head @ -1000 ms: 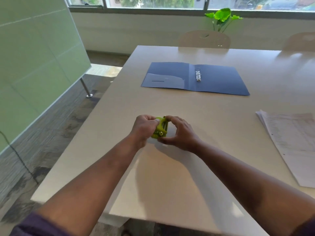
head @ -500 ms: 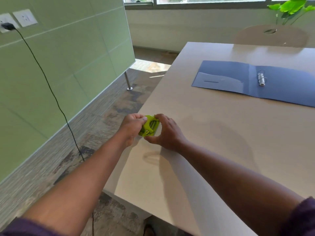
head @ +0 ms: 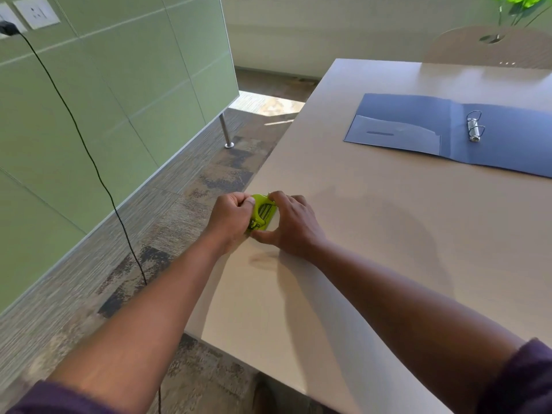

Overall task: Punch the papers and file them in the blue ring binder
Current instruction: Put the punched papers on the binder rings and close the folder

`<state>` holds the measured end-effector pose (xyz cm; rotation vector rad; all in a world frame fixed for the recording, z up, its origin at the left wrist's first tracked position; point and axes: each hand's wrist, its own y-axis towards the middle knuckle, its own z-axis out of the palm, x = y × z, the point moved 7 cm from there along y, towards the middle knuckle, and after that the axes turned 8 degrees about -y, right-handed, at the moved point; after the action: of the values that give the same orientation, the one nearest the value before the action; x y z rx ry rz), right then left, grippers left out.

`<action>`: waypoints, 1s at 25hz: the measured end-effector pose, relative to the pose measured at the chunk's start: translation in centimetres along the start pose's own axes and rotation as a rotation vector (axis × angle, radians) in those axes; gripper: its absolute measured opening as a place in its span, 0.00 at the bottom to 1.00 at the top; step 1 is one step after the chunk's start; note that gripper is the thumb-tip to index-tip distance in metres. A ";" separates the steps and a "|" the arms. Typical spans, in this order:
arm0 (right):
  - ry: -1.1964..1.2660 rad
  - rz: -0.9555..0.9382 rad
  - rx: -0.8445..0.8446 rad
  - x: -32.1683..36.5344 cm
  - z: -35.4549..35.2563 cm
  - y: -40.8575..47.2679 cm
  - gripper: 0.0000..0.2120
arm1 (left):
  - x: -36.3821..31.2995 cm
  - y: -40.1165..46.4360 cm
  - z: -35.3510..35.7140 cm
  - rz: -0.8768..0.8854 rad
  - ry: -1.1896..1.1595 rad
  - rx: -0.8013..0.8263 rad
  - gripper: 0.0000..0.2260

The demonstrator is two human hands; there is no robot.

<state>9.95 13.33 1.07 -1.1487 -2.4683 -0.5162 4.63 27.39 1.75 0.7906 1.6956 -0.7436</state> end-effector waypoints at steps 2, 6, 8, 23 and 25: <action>-0.009 -0.005 0.008 0.0 0.1 -0.1 0.36 | -0.1 -0.4 0.1 0.004 -0.002 -0.018 0.10; -0.038 -0.015 0.039 0.1 0.2 -0.2 0.38 | 0.1 -0.6 0.0 -0.025 -0.037 -0.034 0.10; -0.051 -0.019 0.053 0.2 0.3 -0.1 0.40 | 0.1 -0.6 -0.1 -0.022 -0.023 -0.029 0.10; 0.086 0.046 -0.018 -2.2 -2.4 -2.4 0.44 | -3.9 -1.0 0.9 0.258 0.129 -0.263 0.10; 0.103 0.076 -0.088 -4.4 -4.8 -3.5 0.39 | -5.4 -0.9 4.0 0.388 0.174 -0.197 0.08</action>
<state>10.70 6.09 2.52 -1.2127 -2.3256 -0.6504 7.21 22.90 6.14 1.0278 1.6676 -0.2432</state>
